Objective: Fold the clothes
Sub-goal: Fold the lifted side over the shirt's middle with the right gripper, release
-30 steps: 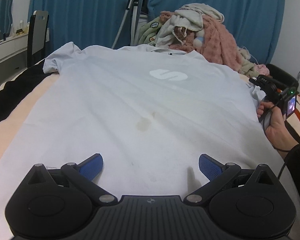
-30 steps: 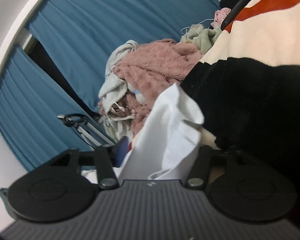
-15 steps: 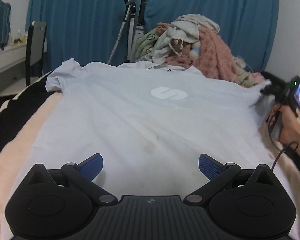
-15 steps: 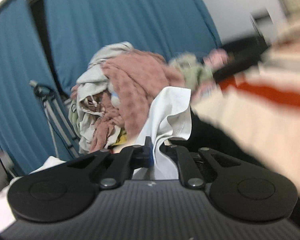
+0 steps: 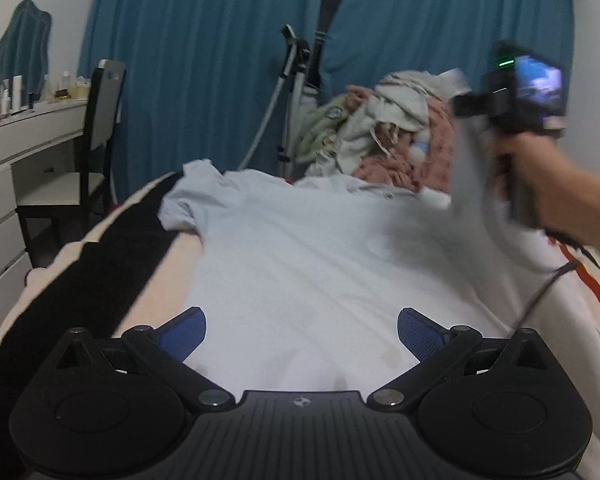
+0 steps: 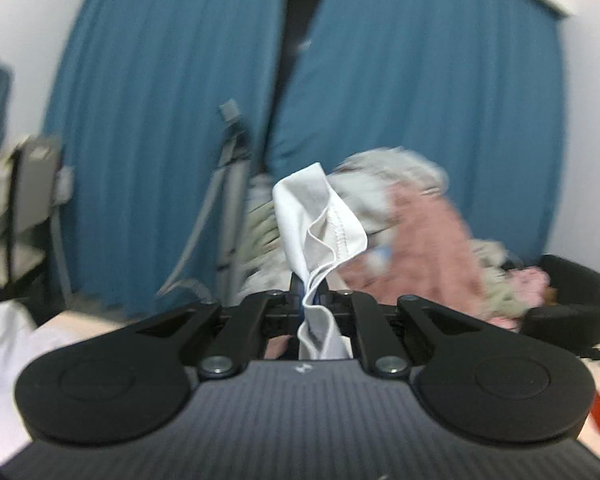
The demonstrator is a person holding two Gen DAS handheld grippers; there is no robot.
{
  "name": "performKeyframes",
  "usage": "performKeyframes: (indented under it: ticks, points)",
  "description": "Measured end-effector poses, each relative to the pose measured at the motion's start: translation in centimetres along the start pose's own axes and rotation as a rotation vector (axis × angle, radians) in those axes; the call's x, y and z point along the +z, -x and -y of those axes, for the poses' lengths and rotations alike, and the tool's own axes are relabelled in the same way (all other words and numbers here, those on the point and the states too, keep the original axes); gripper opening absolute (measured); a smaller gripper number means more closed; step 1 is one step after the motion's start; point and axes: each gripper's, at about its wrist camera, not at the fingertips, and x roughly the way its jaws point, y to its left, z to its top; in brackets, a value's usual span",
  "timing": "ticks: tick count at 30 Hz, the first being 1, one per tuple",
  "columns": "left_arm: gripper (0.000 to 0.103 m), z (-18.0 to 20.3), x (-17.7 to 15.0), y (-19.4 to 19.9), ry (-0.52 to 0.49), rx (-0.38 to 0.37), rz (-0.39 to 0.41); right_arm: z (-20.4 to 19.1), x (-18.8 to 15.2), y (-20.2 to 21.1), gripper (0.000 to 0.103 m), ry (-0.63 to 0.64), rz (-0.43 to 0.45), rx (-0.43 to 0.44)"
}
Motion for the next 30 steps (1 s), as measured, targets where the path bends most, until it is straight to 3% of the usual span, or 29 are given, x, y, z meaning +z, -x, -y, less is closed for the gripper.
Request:
performKeyframes:
  ticks: [5, 6, 8, 10, 14, 18, 24, 30]
  points:
    - [0.103, -1.3, -0.7, -1.6, 0.016, 0.019, -0.03, -7.4, -4.4, -4.7, 0.011, 0.032, -0.14, 0.084]
    - [0.103, -1.4, -0.8, -2.0, 0.018, 0.017, -0.034, -8.0, -5.3, -5.3, 0.018, 0.019, -0.18, 0.113]
    - [0.103, -1.6, -0.9, -2.6, 0.025, 0.013, -0.039, -8.5, -6.6, -5.8, 0.069, -0.007, -0.226, 0.149]
    - [0.103, -1.9, -0.9, -2.8, 0.037, 0.008, -0.034, -8.2, -7.3, -5.1, 0.088, -0.039, -0.213, 0.173]
    - [0.103, -2.0, -0.8, -2.7, 0.056, -0.008, -0.026, -6.3, -6.6, -3.0, 0.088, -0.074, -0.19, 0.205]
    - [0.103, -1.3, -0.7, -1.9, 0.042, -0.027, -0.006, -3.6, -6.4, 0.8, 0.088, 0.008, -0.125, 0.223]
    - [0.103, 0.3, -0.9, -0.6, 0.011, -0.046, 0.01, 1.7, -6.5, 10.5, 0.088, -0.077, -0.091, 0.232]
    - [0.103, 1.7, -1.3, 2.0, -0.007, -0.05, 0.044, 4.4, -6.7, 23.1, 0.088, -0.205, -0.067, 0.258]
